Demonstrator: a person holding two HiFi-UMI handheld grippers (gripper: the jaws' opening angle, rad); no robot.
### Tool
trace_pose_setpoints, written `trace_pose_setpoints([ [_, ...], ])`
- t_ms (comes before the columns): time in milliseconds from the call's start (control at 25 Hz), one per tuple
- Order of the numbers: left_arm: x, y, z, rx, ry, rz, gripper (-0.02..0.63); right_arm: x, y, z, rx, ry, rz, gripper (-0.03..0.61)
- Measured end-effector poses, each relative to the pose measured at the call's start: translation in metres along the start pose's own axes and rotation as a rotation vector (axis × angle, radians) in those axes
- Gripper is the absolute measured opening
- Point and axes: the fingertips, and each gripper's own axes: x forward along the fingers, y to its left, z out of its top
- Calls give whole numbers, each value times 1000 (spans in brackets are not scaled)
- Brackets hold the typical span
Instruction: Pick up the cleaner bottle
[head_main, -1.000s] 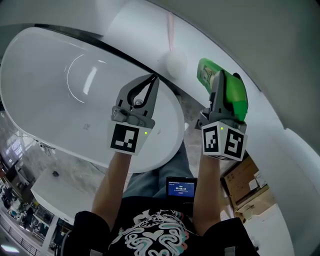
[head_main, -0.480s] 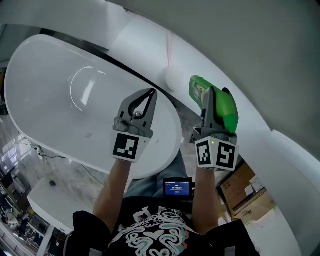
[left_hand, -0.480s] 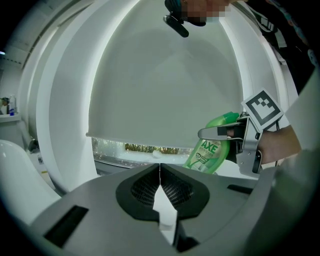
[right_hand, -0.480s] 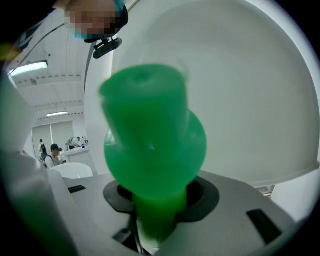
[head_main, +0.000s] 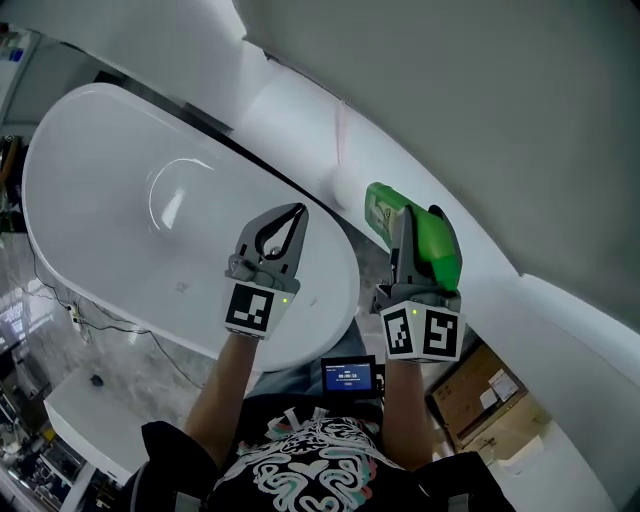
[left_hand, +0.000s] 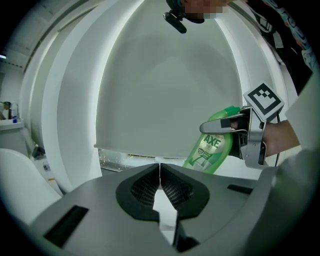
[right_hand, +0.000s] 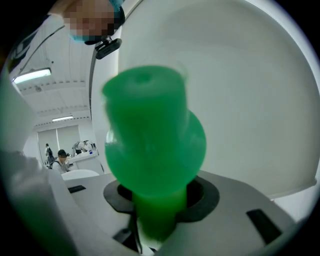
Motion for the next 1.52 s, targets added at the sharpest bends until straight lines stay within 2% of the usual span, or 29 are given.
trace_pose_setpoints([
  [120,-1,2,10,8,4,-3,18,0,4,12,-2,-13,9,187],
  [240,0,5,9,18,79,-23,18,7,7,19,0,-11,8,187],
  [280,0,5,13,19,79,-27,18,7,8,22,6,-12,7,187],
  [520,-17,-10,59,20,-48,-43,18,-16,18,52,58,-46,3,187],
  [760,-35,-22,87,10,-66,-39,18,-40,22,73,48,-74,10,187],
  [1000,-52,-39,121,50,-102,-55,18,-70,21,89,71,-86,-11,187],
  [1200,-62,-49,140,87,-67,-79,18,-87,23,110,110,-117,17,187],
  [1320,-71,-58,163,101,-116,-81,18,-100,23,124,100,-141,20,187],
  [1520,-87,-68,182,132,-122,-84,18,-123,24,136,100,-155,14,187],
])
